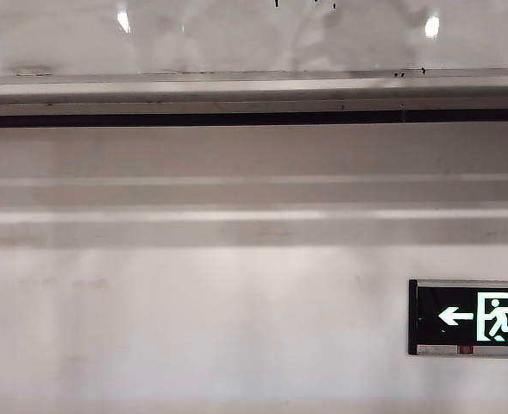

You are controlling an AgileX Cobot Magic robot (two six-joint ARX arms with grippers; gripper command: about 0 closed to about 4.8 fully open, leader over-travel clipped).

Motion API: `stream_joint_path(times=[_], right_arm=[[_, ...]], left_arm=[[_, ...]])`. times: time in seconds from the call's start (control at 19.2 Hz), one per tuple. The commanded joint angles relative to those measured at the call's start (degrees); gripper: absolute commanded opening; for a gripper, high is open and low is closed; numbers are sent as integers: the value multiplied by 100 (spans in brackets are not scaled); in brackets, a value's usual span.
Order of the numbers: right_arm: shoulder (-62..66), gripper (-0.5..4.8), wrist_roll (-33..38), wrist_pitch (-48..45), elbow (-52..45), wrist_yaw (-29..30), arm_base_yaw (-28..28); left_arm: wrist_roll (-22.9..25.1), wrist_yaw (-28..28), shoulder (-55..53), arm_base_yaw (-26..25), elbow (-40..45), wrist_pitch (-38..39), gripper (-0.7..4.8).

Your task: Take a marker from the whiteboard tray, write "Hi!" on the whiteboard, and then put the marker back vertically into the whiteboard tray.

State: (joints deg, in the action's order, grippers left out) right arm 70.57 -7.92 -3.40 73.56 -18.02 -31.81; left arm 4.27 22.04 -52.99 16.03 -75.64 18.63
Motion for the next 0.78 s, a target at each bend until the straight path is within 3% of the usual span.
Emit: stream_joint_path(times=[0.05, 0.16, 0.26, 0.78], right_arm=[[-273, -5, -131, -162, 39, -184, -2], [-269, -5, -396, -157, 39, -240, 90], [-240, -5, -393, -155, 39, -15, 201], [-37, -5, -396, -127, 35, -31, 249]], left_arm=[[-2, 24, 17, -4, -28, -116, -6], [0, 26, 17, -4, -28, -118, -6], [-2, 26, 17, -4, -28, -116, -6], [0, 26, 17, -4, -28, -116, -6]])
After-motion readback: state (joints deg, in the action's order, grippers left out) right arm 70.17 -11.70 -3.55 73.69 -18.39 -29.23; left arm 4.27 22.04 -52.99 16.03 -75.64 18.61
